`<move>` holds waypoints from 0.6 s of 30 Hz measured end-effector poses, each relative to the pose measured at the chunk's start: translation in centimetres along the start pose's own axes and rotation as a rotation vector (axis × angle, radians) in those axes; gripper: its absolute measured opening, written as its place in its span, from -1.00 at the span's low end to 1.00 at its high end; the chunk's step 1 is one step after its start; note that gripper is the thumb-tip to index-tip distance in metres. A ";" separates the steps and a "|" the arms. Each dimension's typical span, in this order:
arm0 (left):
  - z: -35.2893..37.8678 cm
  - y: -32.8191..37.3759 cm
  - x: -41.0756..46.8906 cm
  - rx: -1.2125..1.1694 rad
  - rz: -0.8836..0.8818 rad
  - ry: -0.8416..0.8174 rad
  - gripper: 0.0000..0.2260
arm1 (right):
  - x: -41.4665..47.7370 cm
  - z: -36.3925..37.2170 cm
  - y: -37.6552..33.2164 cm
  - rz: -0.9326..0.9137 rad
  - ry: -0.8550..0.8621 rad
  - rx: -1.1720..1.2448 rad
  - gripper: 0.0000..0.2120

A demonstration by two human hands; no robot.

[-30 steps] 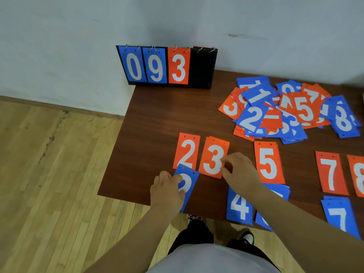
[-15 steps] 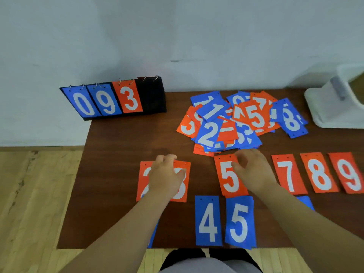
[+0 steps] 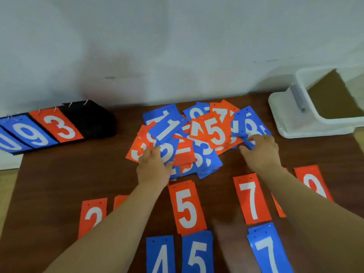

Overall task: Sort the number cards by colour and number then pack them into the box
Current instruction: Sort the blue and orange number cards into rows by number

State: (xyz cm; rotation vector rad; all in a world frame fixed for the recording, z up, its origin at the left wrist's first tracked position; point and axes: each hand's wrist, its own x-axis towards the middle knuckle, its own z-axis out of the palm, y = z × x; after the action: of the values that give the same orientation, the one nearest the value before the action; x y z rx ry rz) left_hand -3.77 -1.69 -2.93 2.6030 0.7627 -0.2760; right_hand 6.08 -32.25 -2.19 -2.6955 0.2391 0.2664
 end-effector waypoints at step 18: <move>0.4 0.8 0.4 -0.122 -0.150 0.104 -0.49 | 4.3 -0.9 5.7 0.165 0.009 0.273 -0.75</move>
State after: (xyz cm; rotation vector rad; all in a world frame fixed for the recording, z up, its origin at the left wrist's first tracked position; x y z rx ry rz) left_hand -3.02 -2.30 -3.19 2.4649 0.9811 -0.1332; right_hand 9.20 -38.25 -4.56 -2.4102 0.4671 0.2504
